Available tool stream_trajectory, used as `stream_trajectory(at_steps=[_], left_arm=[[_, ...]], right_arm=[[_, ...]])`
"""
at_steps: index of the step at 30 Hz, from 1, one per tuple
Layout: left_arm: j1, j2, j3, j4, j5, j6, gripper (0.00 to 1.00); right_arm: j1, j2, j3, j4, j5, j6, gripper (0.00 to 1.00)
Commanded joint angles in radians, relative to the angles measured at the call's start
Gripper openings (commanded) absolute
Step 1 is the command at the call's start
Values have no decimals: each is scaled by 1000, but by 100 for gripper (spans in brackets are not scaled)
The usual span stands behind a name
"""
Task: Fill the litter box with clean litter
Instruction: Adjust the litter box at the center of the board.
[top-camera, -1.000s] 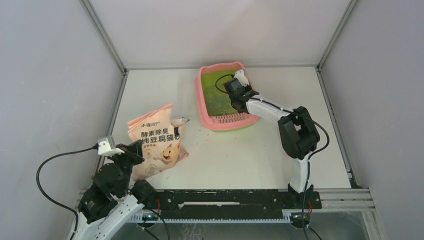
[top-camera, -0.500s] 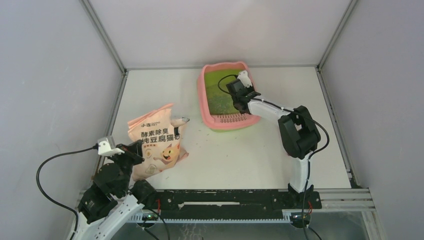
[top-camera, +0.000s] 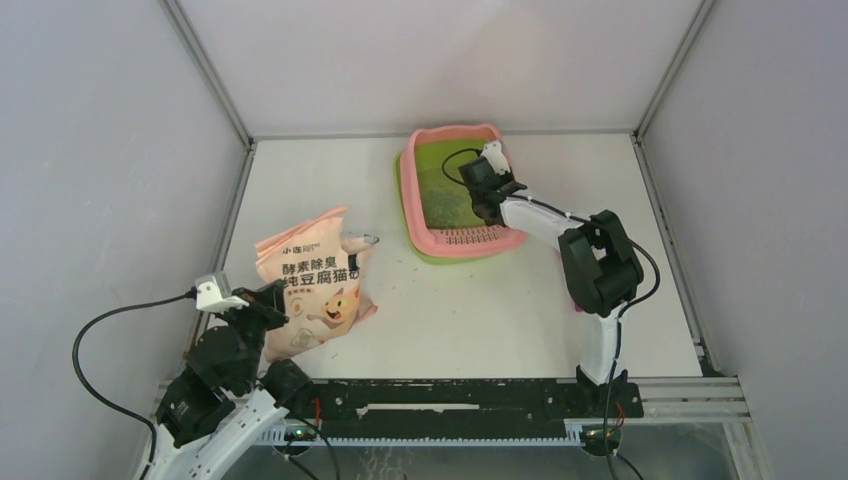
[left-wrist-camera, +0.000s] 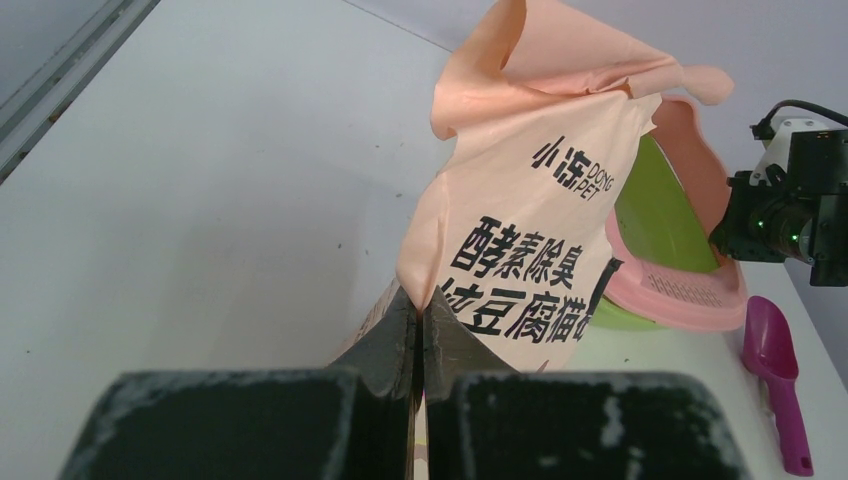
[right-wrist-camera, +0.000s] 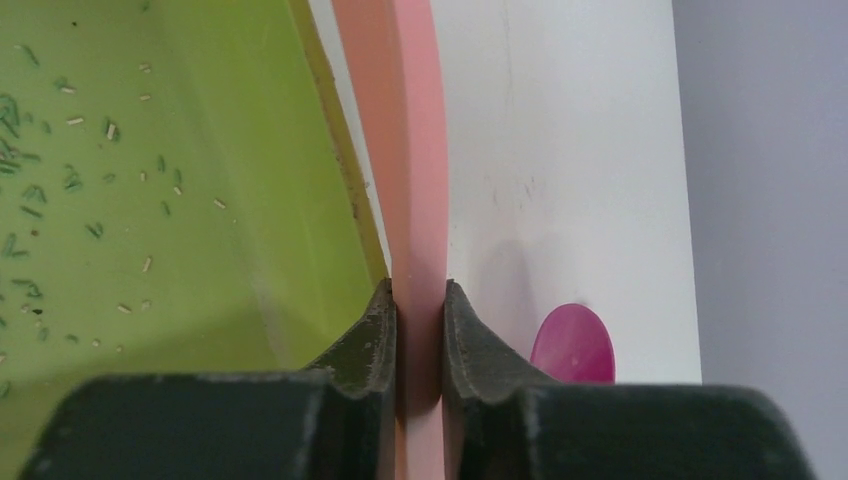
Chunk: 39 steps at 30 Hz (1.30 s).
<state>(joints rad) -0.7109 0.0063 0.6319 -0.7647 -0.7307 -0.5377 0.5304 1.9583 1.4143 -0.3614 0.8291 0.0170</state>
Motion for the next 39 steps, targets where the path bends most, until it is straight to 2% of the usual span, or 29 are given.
stream_trajectory(at_steps=[1,11,23,28,32,34,37,39], left_arm=[[3,-215,61,148,-10,12,0],[3,-223,58,140,-15,8,0],[3,-228,50,135,-16,3,0],[3,-231,51,131,-17,1,0],[3,-230,50,131,-16,1,0],[4,-231,49,132,-16,0,0],[3,-231,49,132,-16,0,0],[4,-231,50,131,-16,2,0]], right_arm=[[22,-16,14,31,-23,-14,11],[44,-31,15,73,-17,-66,10],[78,-38,0,145,40,-120,15],[73,-16,14,115,45,-104,17],[69,-6,10,89,27,-84,33],[70,-4,8,83,18,-75,46],[71,-4,10,78,18,-67,56],[71,-6,12,77,12,-65,58]])
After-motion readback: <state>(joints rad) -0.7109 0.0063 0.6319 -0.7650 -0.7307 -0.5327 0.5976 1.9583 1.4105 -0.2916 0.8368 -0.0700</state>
